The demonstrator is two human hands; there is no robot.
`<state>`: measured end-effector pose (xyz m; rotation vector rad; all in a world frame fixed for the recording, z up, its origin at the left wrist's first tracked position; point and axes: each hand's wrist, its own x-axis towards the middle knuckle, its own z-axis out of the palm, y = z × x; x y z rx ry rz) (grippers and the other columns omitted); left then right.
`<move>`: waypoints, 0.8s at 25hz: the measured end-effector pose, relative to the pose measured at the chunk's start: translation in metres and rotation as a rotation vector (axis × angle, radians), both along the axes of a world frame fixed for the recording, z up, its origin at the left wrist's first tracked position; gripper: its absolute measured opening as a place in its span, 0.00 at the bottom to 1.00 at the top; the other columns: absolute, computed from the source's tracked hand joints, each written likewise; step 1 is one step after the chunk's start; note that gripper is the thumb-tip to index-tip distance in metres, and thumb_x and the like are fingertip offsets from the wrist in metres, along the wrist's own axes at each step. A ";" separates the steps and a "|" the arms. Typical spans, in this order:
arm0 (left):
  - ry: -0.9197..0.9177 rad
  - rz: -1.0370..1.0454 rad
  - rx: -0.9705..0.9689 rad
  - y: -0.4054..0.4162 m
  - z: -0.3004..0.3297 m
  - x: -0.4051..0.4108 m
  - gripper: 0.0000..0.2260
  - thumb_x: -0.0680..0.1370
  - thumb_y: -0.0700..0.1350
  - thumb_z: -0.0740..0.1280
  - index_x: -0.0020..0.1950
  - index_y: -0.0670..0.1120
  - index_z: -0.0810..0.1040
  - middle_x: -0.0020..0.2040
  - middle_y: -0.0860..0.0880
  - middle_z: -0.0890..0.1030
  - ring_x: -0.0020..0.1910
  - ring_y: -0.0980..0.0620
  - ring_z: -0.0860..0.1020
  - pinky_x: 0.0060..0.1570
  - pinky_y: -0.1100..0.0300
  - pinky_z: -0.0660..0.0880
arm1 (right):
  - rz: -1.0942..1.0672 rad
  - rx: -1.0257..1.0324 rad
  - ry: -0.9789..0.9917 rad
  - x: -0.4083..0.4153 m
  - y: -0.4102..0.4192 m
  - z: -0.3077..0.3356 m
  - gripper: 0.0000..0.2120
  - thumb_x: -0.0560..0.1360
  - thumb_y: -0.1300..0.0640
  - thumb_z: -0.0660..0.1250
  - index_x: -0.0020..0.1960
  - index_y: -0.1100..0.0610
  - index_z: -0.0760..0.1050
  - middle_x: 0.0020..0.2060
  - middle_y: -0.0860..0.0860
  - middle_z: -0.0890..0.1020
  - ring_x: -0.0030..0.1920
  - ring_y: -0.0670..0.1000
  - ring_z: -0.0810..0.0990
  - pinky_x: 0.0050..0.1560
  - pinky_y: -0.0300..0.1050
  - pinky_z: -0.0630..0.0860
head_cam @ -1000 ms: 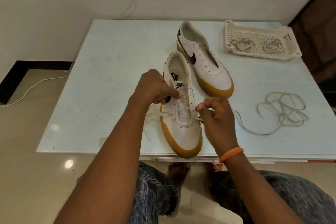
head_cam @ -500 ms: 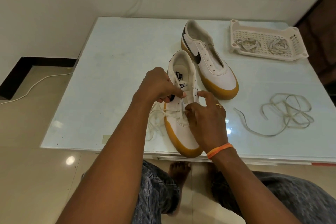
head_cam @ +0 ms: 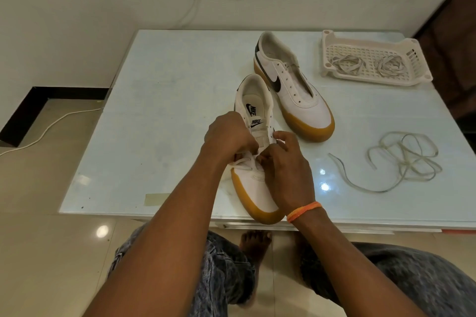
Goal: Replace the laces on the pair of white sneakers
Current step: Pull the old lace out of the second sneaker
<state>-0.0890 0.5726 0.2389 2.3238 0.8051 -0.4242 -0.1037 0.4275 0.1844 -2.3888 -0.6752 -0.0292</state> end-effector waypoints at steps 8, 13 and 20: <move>0.090 0.072 -0.179 0.008 -0.007 0.006 0.15 0.69 0.40 0.77 0.50 0.38 0.77 0.46 0.39 0.83 0.42 0.43 0.84 0.49 0.48 0.82 | -0.044 0.224 0.054 -0.006 -0.001 -0.014 0.04 0.75 0.64 0.70 0.45 0.59 0.74 0.63 0.57 0.76 0.61 0.43 0.72 0.58 0.20 0.62; 0.022 0.051 -0.212 0.013 -0.009 -0.001 0.15 0.70 0.40 0.77 0.53 0.37 0.79 0.46 0.39 0.83 0.41 0.43 0.85 0.47 0.48 0.82 | 0.056 0.148 -0.211 -0.004 0.002 -0.020 0.05 0.73 0.64 0.71 0.45 0.61 0.75 0.44 0.58 0.79 0.43 0.54 0.77 0.40 0.44 0.79; -0.075 0.040 -0.225 0.009 -0.012 -0.012 0.09 0.71 0.39 0.75 0.46 0.36 0.81 0.41 0.40 0.84 0.39 0.44 0.85 0.47 0.47 0.82 | -0.129 0.106 -0.031 0.016 0.013 -0.010 0.07 0.75 0.55 0.71 0.40 0.56 0.77 0.37 0.51 0.78 0.35 0.50 0.75 0.33 0.42 0.72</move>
